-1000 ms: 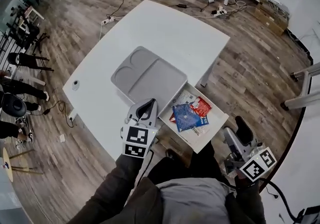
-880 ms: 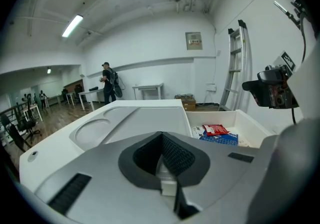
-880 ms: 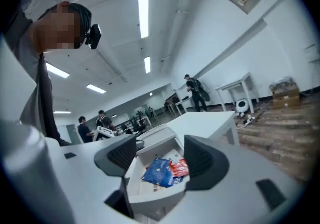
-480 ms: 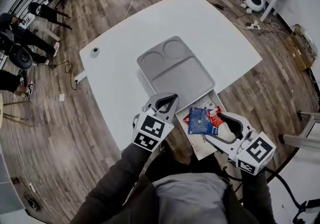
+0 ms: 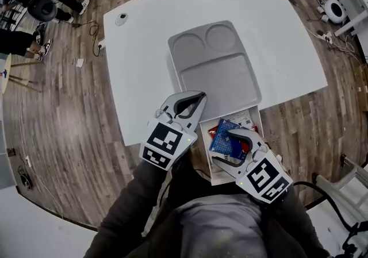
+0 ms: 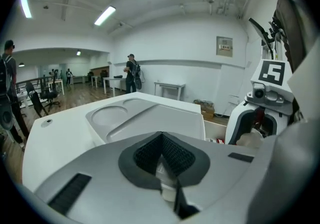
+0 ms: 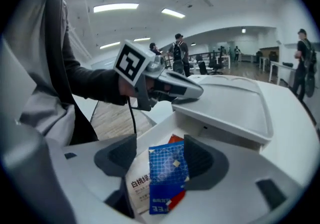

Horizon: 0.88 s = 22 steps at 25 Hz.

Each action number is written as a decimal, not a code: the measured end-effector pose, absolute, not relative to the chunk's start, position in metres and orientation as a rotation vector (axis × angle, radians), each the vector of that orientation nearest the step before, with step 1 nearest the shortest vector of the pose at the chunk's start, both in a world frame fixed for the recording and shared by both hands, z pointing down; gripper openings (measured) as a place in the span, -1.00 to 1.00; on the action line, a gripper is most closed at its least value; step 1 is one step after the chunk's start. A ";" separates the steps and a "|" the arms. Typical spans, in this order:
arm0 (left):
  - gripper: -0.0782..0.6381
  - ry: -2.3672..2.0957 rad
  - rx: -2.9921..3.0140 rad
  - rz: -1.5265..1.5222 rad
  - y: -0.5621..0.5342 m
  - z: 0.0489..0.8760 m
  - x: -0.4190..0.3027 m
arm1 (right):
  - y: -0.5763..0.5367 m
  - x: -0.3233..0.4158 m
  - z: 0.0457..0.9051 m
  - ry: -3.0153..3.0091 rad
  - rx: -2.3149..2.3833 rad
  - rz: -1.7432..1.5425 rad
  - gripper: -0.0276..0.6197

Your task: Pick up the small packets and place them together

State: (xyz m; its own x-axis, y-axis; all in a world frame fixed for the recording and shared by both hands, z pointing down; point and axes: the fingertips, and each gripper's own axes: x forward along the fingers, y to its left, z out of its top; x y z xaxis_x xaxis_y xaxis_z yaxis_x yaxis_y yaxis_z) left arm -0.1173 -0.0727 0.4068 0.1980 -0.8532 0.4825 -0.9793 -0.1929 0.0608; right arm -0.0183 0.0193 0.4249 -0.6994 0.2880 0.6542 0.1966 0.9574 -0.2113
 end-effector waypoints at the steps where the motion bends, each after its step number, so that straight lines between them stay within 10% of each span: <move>1: -0.79 -1.732 2.115 0.479 -0.075 0.406 -0.118 | 0.020 -0.019 0.430 -2.332 -0.363 0.112 0.03; 22: -0.79 -1.827 1.974 0.273 -0.072 0.406 -0.138 | 0.032 -0.028 0.482 -2.053 -0.515 -0.321 -0.24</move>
